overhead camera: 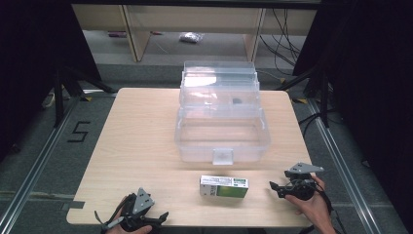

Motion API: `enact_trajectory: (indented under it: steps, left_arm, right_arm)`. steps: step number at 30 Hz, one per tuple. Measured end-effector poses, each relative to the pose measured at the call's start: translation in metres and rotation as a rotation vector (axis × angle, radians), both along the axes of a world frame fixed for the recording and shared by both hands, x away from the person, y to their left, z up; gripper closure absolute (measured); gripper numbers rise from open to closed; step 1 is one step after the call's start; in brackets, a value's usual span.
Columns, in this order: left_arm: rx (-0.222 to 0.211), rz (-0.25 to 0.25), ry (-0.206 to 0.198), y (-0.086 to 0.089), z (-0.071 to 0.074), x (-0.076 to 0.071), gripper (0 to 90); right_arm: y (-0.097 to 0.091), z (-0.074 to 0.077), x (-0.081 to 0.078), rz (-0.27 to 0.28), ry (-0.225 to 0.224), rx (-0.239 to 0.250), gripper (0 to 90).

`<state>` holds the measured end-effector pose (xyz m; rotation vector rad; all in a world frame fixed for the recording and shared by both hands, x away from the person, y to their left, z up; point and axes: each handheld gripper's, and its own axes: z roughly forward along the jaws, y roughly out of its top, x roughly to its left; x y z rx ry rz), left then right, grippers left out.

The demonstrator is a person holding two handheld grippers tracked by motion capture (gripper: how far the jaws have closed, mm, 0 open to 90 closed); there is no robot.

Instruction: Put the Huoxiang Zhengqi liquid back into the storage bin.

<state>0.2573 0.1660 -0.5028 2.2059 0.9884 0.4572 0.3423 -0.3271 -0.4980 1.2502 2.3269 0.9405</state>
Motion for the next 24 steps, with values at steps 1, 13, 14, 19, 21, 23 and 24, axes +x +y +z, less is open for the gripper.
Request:
enact_trajectory:
  steps: [1,13,14,19,21,23,24]
  left_arm:
    - [0.0,-0.001,0.002,0.0,0.0,0.0,15.1]
    - [-0.016,0.007,0.003,-0.001,-0.002,0.0,15.1]
    - [-0.014,0.006,0.002,-0.001,-0.002,0.0,15.1]
    - [-0.032,0.011,0.006,-0.001,-0.002,0.0,15.1]
    - [-0.016,0.02,0.012,0.0,-0.002,0.0,15.1]
    - [-0.004,0.003,0.015,0.002,-0.002,0.001,15.1]
    - [-0.001,0.005,0.013,0.002,-0.002,0.001,15.1]
  right_arm:
    - [0.0,0.001,-0.001,-0.013,0.008,-0.001,25.0]
    - [0.009,0.024,0.002,0.029,0.018,-0.013,24.9]
    - [0.012,0.028,0.0,0.022,0.029,0.003,25.0]
    - [0.018,0.047,0.003,0.085,0.007,-0.033,25.0]
    - [0.021,0.054,0.003,0.111,0.01,-0.032,25.2]
    - [0.024,0.061,0.005,0.134,-0.001,-0.042,24.9]
    - [0.025,0.065,0.006,0.154,-0.004,-0.047,24.9]
